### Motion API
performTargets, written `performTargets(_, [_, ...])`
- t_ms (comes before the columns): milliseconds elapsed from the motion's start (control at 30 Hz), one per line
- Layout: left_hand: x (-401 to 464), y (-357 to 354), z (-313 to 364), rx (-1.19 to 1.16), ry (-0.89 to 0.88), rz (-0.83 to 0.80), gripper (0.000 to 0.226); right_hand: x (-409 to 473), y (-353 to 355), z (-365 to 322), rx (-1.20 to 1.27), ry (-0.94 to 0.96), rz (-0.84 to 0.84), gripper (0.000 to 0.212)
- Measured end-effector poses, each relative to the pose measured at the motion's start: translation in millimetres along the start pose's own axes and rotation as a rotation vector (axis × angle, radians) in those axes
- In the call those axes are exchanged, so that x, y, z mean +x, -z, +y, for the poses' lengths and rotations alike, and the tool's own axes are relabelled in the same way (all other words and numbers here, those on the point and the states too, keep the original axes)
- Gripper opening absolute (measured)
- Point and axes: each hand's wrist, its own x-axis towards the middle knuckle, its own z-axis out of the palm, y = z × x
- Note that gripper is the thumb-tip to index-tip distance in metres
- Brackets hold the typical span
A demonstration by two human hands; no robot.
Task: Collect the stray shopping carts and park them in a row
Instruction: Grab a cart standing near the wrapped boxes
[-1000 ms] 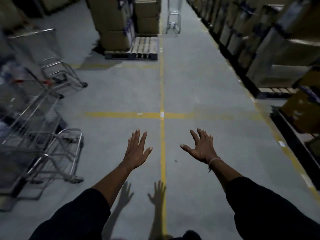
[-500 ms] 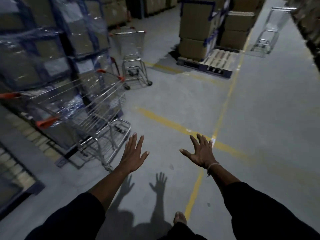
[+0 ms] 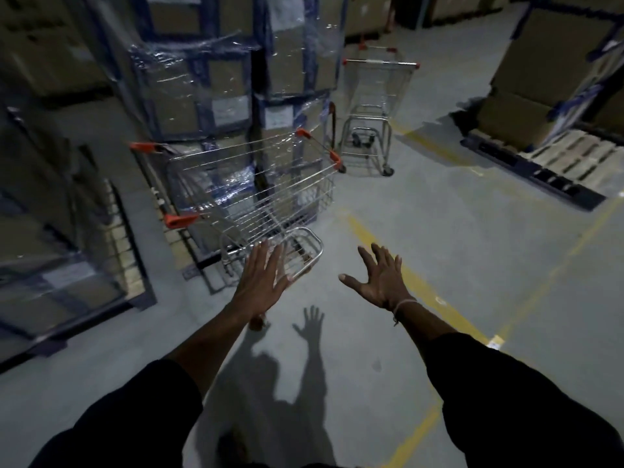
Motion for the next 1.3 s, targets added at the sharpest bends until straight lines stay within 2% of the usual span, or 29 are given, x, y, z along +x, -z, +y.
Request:
performTargets(167, [31.1, 35.9, -60.3, 0.054, -0.006, 0.03, 0.081, 63.6, -24.8, -59.5, 0.002, 0.058, -0.002, 0.132])
performTargets(300, [58.1, 70.0, -126.1, 0.067, -0.065, 0.032, 0.08, 109.7, -58.0, -126.5, 0.002, 0.089, -0.007, 0.118])
performTargets(433, [87.8, 110.5, -187.7, 0.122, -0.12, -0.006, 0.078, 153.8, -79.8, -204.3, 0.03, 0.108, -0.004, 0.124])
performTargets(667, [127.3, 164.6, -280.7, 0.117, -0.106, -0.024, 0.078, 211.4, -111.1, -314.2, 0.067, 0.182, 0.012, 0.12])
performTargets(767, [140.5, 176.4, -316.2, 0.133, -0.079, -0.029, 0.081, 238.1, -123.5, -345.7, 0.084, 0.218, 0.021, 0.11])
performTargets(867, [155.6, 185.3, -341.7, 0.1, -0.053, -0.015, 0.073, 265.3, -129.2, -374.8, 0.152, 0.269, -0.058, 0.098])
performTargets(933, [165.9, 190.9, -356.9, 0.042, -0.033, 0.008, 0.061, 288.9, -133.8, -394.3, 0.222, 0.272, -0.15, 0.098])
performTargets(1033, [176.6, 202.3, -376.8, 0.012, -0.005, -0.012, 0.054, 317.4, -138.0, -427.7, 0.349, 0.218, -0.281, 0.109])
performTargets(1067, [178.5, 206.0, -384.5, -0.001, -0.016, -0.02, 0.053, 324.8, -139.1, -439.2, 0.364, 0.207, -0.31, 0.106])
performTargets(1200, [184.8, 210.4, -415.9, -0.013, -0.091, -0.031, 0.057, 345.8, -155.3, -475.4, 0.482, 0.131, -0.387, 0.061])
performTargets(1300, [200.4, 206.9, -438.7, 0.055, -0.174, -0.083, 0.051, 365.1, -179.3, -486.4, 0.665, -0.002, -0.378, 0.015])
